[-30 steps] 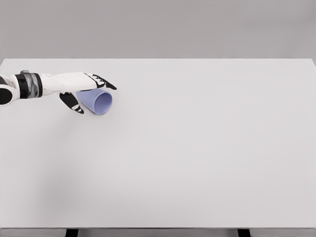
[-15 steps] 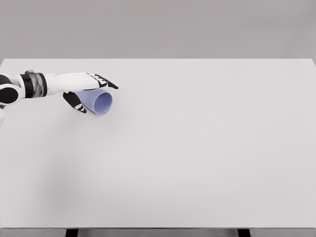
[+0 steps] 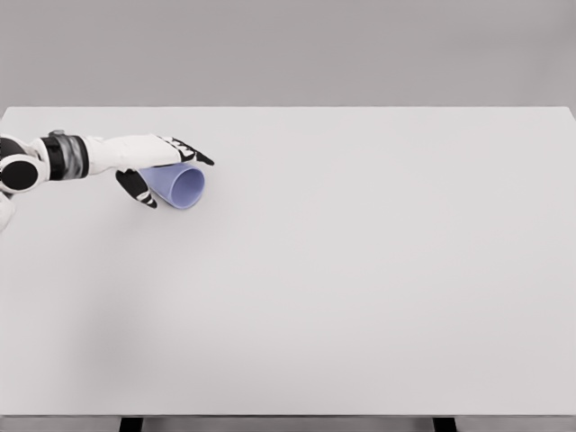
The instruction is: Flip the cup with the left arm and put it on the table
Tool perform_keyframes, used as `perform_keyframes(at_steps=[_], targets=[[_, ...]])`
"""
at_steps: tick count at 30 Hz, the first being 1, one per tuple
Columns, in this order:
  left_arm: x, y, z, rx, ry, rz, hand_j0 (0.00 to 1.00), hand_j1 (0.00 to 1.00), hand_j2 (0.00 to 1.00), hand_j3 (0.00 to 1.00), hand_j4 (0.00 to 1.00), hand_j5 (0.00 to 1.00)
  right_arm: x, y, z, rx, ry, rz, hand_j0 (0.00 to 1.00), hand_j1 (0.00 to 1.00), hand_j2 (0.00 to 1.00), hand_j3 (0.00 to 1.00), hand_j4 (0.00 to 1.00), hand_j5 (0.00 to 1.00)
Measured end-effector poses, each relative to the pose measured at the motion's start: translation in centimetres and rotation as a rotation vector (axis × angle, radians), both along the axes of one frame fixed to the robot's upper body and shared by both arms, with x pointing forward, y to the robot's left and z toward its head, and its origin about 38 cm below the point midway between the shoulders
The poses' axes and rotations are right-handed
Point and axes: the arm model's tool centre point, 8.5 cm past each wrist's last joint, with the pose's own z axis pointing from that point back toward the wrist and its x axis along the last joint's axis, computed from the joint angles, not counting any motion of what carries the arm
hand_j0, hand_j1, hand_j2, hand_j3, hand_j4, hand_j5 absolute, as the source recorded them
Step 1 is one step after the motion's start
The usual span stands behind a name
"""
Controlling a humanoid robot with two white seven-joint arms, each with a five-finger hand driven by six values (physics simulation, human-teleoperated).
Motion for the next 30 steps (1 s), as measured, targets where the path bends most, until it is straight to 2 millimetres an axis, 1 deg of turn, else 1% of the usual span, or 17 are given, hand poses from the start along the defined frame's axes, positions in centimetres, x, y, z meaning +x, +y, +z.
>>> perform_keyframes(at_steps=[4,13,14,15,16,19,20,26,28,29,30], targets=[[0.11,-0.04,-0.16,0.01,0.0,0.002,0.89,0.89,0.89,0.89,0.89,0.89,0.1,0.0,0.0,0.0,-0.002,0.0,1.0,1.0,1.0,1.0,1.0,1.0],[0.15,-0.17,-0.3,0.015,0.001,0.0,0.87,0.87,0.87,0.87,0.87,0.87,0.0,0.0,0.0,0.0,0.0,0.0,1.0,1.0,1.0,1.0,1.0,1.0],[0.15,-0.17,-0.31,0.016,0.001,0.0,0.85,0.85,0.85,0.85,0.85,0.85,0.1,0.0,0.0,0.0,-0.002,0.0,1.0,1.0,1.0,1.0,1.0,1.0],[0.12,-0.17,-0.4,0.018,0.002,0.0,0.78,0.78,0.78,0.78,0.78,0.78,0.0,0.0,0.0,0.0,0.0,0.0,1.0,1.0,1.0,1.0,1.0,1.0],[0.12,-0.16,-0.41,0.02,0.001,0.0,0.75,0.75,0.75,0.75,0.75,0.75,0.1,0.0,0.0,0.0,-0.002,0.0,1.0,1.0,1.0,1.0,1.0,1.0],[0.12,-0.14,-0.45,0.027,0.0,0.0,0.7,0.7,0.7,0.7,0.7,0.7,0.0,0.0,0.0,0.0,0.0,0.0,1.0,1.0,1.0,1.0,1.0,1.0],[0.12,-0.13,-0.46,0.029,0.0,0.0,0.65,0.65,0.65,0.65,0.65,0.65,0.1,0.0,0.0,0.0,-0.002,0.0,1.0,1.0,1.0,1.0,1.0,1.0],[0.11,-0.02,-0.46,0.033,0.0,0.001,0.57,0.57,0.57,0.57,0.57,0.57,0.0,0.0,0.0,0.0,0.0,0.0,1.0,1.0,1.0,1.0,1.0,1.0],[0.11,0.09,-0.43,0.033,0.0,0.003,0.56,0.56,0.56,0.56,0.56,0.56,0.0,0.0,0.0,0.0,0.0,0.0,1.0,1.0,1.0,1.0,1.0,1.0],[0.1,0.15,-0.41,0.033,0.0,0.005,0.52,0.52,0.52,0.52,0.52,0.52,0.0,0.0,0.0,0.0,0.0,0.0,1.0,1.0,1.0,1.0,1.0,1.0],[0.1,0.23,-0.38,0.033,0.0,0.006,0.51,0.51,0.51,0.51,0.51,0.51,0.0,0.0,0.0,0.0,0.0,0.0,1.0,1.0,1.0,1.0,1.0,1.0]])
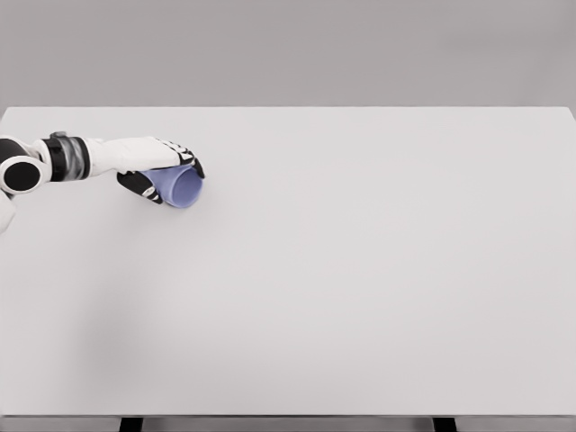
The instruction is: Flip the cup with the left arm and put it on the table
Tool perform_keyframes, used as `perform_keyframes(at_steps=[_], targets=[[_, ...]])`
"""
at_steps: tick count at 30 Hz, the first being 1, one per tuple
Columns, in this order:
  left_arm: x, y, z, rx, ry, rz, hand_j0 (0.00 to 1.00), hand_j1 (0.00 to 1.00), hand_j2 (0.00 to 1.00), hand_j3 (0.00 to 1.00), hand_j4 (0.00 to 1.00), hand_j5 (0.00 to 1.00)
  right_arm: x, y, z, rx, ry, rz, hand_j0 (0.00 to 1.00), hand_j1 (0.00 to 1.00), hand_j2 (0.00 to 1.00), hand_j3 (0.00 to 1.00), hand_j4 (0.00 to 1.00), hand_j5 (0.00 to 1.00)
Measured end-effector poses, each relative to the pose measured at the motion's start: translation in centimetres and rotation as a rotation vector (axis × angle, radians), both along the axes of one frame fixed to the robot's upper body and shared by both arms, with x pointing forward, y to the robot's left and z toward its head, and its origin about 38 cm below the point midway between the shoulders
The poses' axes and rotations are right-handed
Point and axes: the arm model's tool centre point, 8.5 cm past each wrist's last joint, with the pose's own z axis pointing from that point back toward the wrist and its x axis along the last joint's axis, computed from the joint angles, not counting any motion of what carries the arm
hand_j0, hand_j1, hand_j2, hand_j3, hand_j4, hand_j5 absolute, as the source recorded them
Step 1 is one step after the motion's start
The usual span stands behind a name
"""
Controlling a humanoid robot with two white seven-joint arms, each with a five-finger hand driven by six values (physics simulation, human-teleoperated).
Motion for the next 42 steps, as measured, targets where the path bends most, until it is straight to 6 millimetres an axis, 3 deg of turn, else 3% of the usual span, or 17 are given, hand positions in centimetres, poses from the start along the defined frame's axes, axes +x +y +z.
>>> perform_keyframes(at_steps=[3,4,16,29,37,42], targets=[[0.0,0.2,0.2,-0.007,-0.001,0.004,0.5,0.5,0.5,0.5,0.5,0.5,0.0,0.0,0.0,0.0,0.0,0.0,1.0,1.0,1.0,1.0,1.0,1.0],[0.1,0.2,0.4,-0.021,0.0,0.008,0.42,0.42,0.42,0.42,0.42,0.42,0.0,0.0,0.0,0.0,0.0,0.0,1.0,1.0,1.0,1.0,1.0,1.0],[0.2,2.1,1.7,-0.143,0.022,0.063,0.39,0.39,0.39,0.39,0.39,0.39,0.0,0.0,0.0,0.0,0.0,0.0,1.0,1.0,1.0,1.0,1.0,1.0],[-0.2,4.3,3.3,-0.35,0.051,0.127,0.4,0.4,0.4,0.4,0.4,0.4,0.0,0.0,0.0,0.0,0.0,0.0,1.0,1.0,1.0,1.0,1.0,1.0],[-1.0,6.1,2.9,-0.416,0.078,0.169,0.44,0.44,0.44,0.44,0.44,0.44,0.0,0.0,0.0,0.0,0.0,0.0,1.0,1.0,1.0,1.0,1.0,1.0],[-1.2,6.2,3.0,-0.472,0.095,0.176,0.46,0.46,0.46,0.46,0.46,0.46,0.0,0.0,0.0,0.0,0.0,0.0,1.0,1.0,1.0,1.0,1.0,1.0]])
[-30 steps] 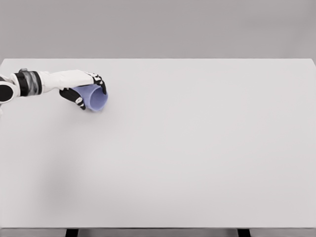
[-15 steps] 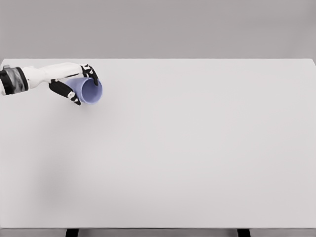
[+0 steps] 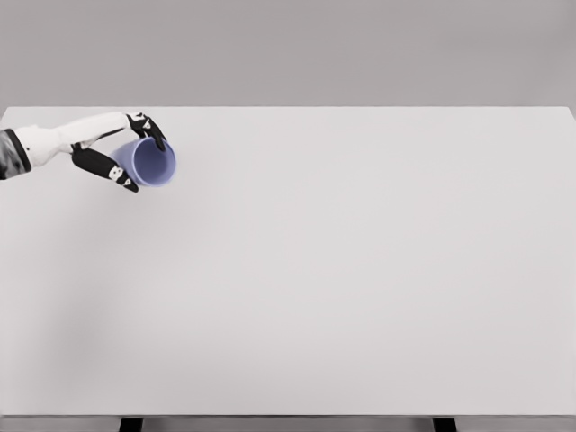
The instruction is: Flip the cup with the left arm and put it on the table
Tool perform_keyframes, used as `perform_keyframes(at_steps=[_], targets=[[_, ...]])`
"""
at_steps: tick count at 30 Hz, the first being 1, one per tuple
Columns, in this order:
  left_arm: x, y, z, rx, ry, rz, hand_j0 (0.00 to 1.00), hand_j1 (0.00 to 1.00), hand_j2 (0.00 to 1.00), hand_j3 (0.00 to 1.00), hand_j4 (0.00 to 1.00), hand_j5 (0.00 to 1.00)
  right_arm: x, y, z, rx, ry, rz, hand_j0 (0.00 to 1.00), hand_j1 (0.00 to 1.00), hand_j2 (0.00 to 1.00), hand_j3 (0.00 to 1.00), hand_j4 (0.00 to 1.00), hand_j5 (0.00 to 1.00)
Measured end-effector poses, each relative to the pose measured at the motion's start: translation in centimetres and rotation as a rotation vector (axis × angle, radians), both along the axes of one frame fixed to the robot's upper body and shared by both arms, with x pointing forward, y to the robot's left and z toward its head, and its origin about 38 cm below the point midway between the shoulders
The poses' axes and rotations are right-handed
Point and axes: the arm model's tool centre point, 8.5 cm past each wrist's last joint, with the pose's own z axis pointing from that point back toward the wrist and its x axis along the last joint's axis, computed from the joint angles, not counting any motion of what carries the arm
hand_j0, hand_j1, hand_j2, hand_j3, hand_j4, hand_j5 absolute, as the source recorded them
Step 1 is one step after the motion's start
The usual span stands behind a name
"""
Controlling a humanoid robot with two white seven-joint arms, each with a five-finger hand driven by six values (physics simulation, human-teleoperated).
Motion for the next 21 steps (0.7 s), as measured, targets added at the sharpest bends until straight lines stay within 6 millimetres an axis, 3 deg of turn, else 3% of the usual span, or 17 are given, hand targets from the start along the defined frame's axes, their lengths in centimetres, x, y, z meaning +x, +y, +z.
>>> perform_keyframes(at_steps=[13,15,21], targets=[[-0.1,-1.4,0.3,-0.249,0.053,-0.006,0.53,0.53,0.53,0.53,0.53,0.53,0.1,0.0,0.0,0.0,-0.002,0.0,1.0,1.0,1.0,1.0,1.0,1.0],[0.0,-1.5,0.1,-0.311,0.087,0.018,0.59,0.59,0.59,0.59,0.59,0.59,0.0,0.0,0.0,0.0,0.0,0.0,1.0,1.0,1.0,1.0,1.0,1.0],[0.7,-2.3,-0.8,-0.387,0.223,0.089,0.61,0.61,0.61,0.61,0.61,0.61,0.0,0.0,0.0,0.0,0.0,0.0,1.0,1.0,1.0,1.0,1.0,1.0]])
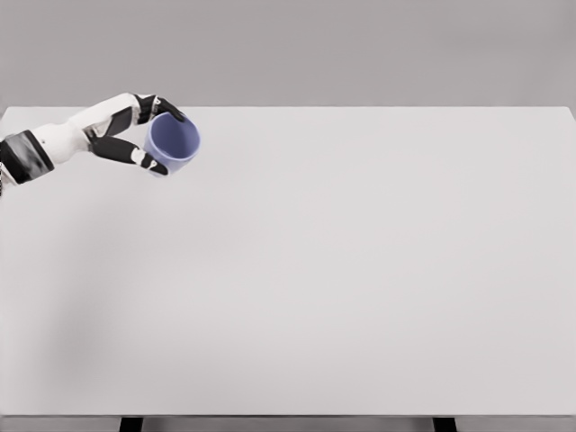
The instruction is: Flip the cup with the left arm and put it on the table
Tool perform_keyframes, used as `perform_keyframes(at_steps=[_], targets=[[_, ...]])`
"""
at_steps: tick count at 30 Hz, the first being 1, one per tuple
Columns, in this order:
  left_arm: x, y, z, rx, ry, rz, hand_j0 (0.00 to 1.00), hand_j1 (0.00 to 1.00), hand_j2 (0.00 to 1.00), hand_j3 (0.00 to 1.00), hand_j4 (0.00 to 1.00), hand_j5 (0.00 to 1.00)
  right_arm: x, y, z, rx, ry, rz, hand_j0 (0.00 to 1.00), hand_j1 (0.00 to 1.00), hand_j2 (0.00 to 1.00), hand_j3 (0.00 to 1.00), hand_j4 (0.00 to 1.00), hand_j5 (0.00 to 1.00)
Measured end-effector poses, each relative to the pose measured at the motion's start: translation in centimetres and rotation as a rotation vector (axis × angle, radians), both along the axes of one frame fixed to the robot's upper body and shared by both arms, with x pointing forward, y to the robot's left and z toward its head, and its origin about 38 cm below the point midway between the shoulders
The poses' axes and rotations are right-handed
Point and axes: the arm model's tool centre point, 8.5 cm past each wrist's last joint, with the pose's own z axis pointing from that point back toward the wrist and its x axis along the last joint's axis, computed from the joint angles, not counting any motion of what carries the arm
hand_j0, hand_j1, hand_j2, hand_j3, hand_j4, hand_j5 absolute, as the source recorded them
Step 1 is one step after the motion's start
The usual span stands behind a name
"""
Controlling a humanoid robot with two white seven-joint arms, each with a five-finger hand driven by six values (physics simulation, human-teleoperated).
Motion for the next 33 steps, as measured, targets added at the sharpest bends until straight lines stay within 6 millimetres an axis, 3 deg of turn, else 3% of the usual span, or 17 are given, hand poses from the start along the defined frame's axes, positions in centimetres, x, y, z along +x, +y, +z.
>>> perform_keyframes(at_steps=[14,33], targets=[[0.9,-0.5,-0.8,-0.185,0.233,0.093,0.66,0.66,0.66,0.66,0.66,0.66,0.0,0.0,0.0,0.0,0.0,0.0,1.0,1.0,1.0,1.0,1.0,1.0],[0.5,-2.9,-3.8,-0.235,0.314,0.08,0.71,0.71,0.71,0.71,0.71,0.71,0.0,0.0,0.0,0.0,0.0,0.0,1.0,1.0,1.0,1.0,1.0,1.0]])
